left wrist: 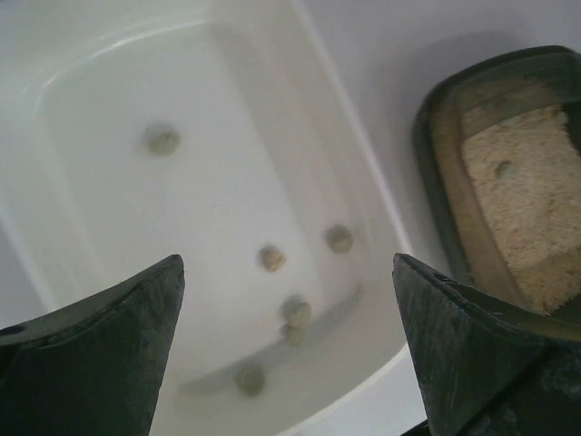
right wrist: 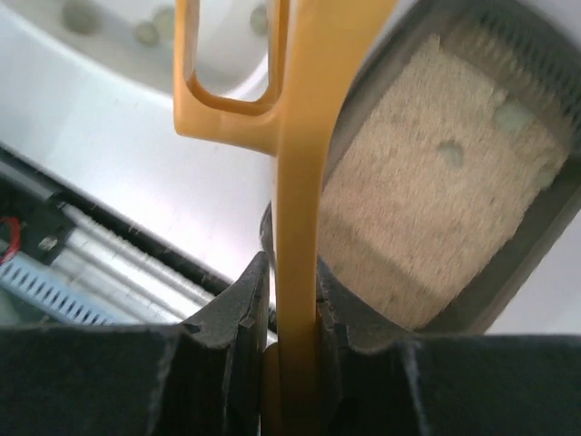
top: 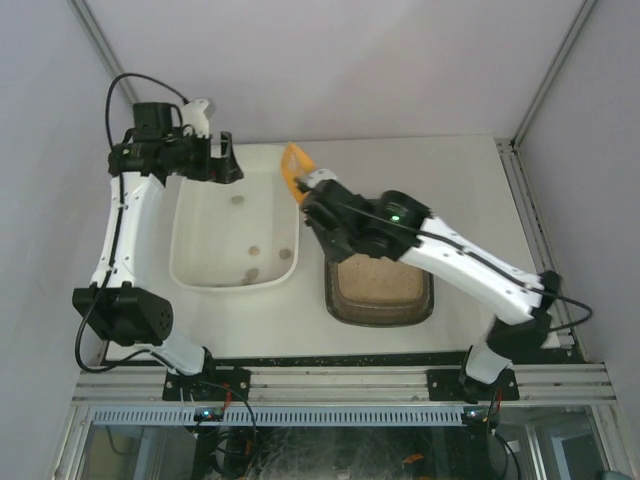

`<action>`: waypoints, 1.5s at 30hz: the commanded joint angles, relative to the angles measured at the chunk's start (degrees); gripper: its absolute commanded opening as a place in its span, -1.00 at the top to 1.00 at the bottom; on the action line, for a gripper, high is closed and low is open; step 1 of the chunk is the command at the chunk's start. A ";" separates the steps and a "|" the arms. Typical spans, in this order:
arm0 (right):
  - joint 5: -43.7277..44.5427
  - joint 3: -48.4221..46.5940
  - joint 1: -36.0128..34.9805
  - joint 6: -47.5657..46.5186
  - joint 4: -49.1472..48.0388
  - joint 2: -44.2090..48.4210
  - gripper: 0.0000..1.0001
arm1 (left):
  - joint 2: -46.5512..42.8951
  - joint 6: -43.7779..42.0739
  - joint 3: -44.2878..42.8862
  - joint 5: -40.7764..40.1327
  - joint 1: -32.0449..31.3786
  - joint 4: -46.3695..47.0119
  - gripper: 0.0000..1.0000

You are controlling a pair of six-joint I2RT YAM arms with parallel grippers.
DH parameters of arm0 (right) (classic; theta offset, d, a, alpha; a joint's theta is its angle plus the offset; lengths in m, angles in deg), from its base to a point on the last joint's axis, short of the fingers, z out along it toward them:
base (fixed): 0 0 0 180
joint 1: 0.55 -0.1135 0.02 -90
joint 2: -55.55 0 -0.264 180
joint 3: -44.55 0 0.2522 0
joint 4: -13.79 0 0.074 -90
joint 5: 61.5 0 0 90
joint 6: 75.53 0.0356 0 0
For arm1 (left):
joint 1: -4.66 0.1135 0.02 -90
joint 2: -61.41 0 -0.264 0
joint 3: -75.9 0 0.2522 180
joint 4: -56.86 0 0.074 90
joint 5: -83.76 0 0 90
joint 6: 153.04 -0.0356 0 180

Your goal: Clean the litter box

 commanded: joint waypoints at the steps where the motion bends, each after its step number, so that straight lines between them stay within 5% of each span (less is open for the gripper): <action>1: -9.58 12.56 3.39 13.10 1.69 8.93 1.00 | 7.00 -1.72 -8.33 5.68 -9.24 1.82 -0.99; 8: -28.86 33.44 15.72 22.56 -2.85 23.21 1.00 | 22.03 1.24 -16.38 7.40 -22.75 6.43 -1.00; 15: -26.45 37.34 17.74 25.75 -0.11 29.16 1.00 | 35.64 -0.99 -31.31 2.88 -32.33 4.03 -0.99; 29: -29.77 58.24 21.83 37.82 -8.53 55.01 1.00 | 35.07 -3.99 -10.87 -13.86 -37.18 14.87 -0.99; 38: -30.80 62.52 21.87 37.88 -12.10 55.76 1.00 | 35.59 -3.51 -8.54 -18.66 -37.16 15.36 -0.98; 45: -31.82 62.55 22.60 36.68 -14.16 54.51 1.00 | 34.61 4.09 -2.37 -16.20 -37.18 15.25 -0.63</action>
